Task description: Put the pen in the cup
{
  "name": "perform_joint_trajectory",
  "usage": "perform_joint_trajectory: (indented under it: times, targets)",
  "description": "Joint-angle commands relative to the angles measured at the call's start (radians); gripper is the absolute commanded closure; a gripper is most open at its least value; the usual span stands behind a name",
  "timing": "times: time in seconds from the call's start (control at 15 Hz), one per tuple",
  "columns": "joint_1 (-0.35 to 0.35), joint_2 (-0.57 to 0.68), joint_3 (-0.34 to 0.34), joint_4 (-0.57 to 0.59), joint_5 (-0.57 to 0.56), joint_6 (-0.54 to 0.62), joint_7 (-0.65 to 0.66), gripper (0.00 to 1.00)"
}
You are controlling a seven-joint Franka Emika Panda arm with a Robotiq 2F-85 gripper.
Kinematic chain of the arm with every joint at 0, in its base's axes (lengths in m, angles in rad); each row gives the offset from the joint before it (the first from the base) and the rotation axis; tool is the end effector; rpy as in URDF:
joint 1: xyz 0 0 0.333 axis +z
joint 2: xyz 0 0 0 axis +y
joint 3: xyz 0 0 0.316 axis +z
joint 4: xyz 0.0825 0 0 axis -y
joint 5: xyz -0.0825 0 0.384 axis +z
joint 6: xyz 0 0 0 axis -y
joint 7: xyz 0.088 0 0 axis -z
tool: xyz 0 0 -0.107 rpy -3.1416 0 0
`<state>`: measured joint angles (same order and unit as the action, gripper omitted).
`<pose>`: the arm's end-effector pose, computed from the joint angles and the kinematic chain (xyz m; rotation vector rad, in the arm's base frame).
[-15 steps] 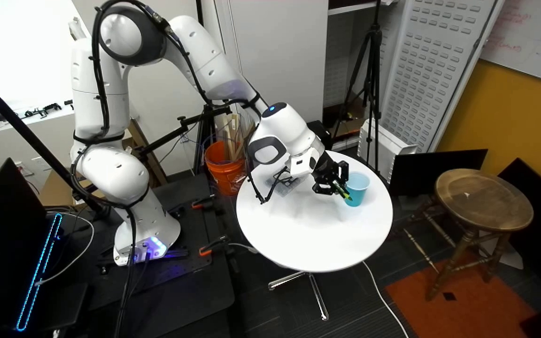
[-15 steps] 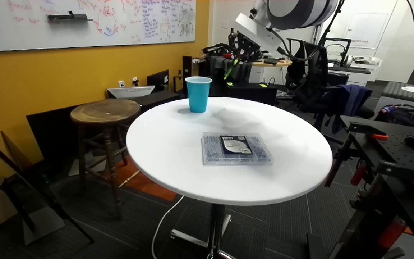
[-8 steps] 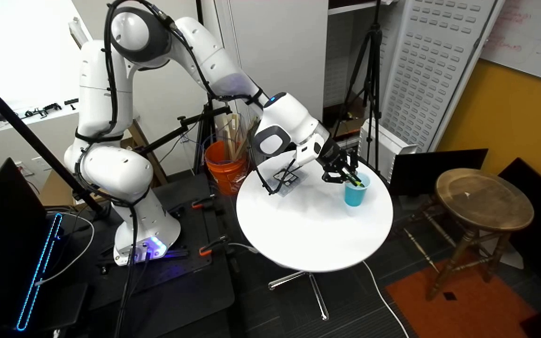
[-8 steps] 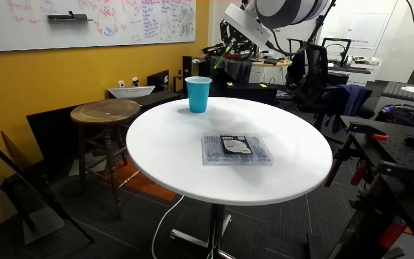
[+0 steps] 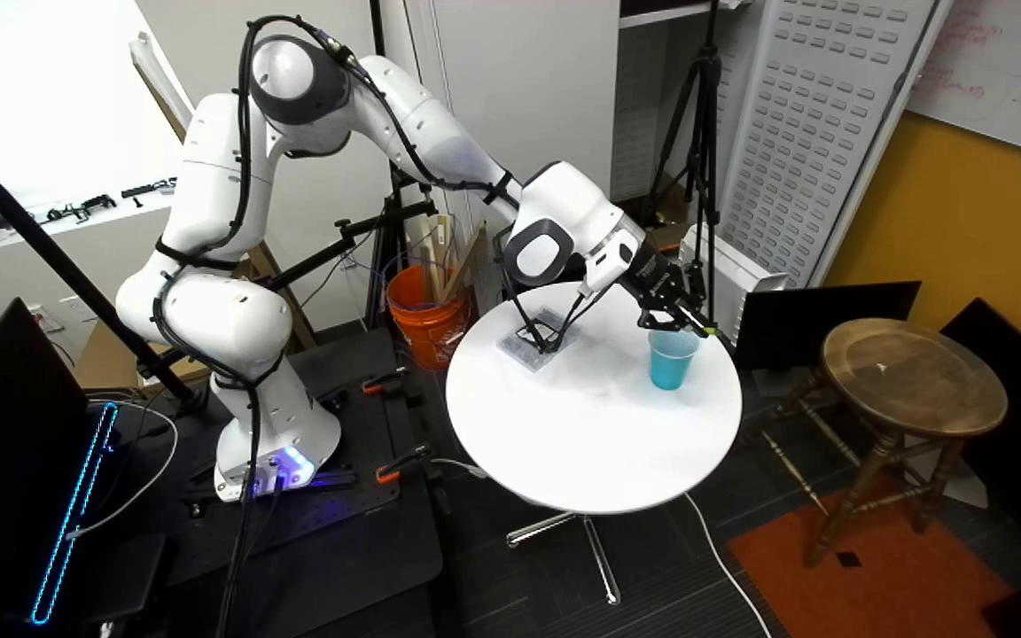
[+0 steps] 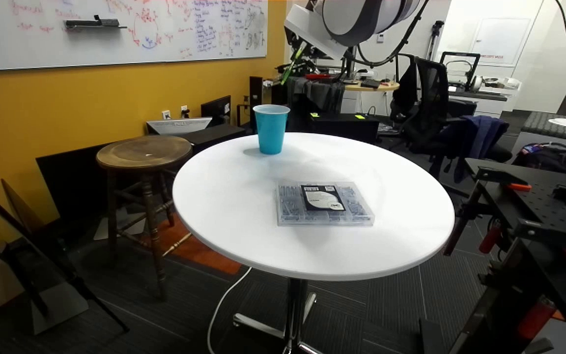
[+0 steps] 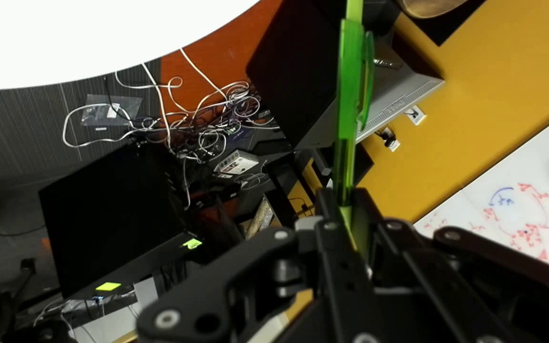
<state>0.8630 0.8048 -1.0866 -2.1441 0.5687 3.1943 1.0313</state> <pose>0.5961 -0.1269 0.3012 2.0548 -1.8150 1.3167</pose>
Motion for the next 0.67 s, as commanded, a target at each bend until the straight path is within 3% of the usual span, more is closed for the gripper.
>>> perform_joint_trajectory:
  times: [0.0, 0.6]
  targets:
    - [0.037, 0.155, -0.078, 0.087, 0.002, -0.107, 0.049, 0.97]
    - [0.039, 0.246, -0.081, 0.175, -0.166, -0.179, 0.099, 0.97]
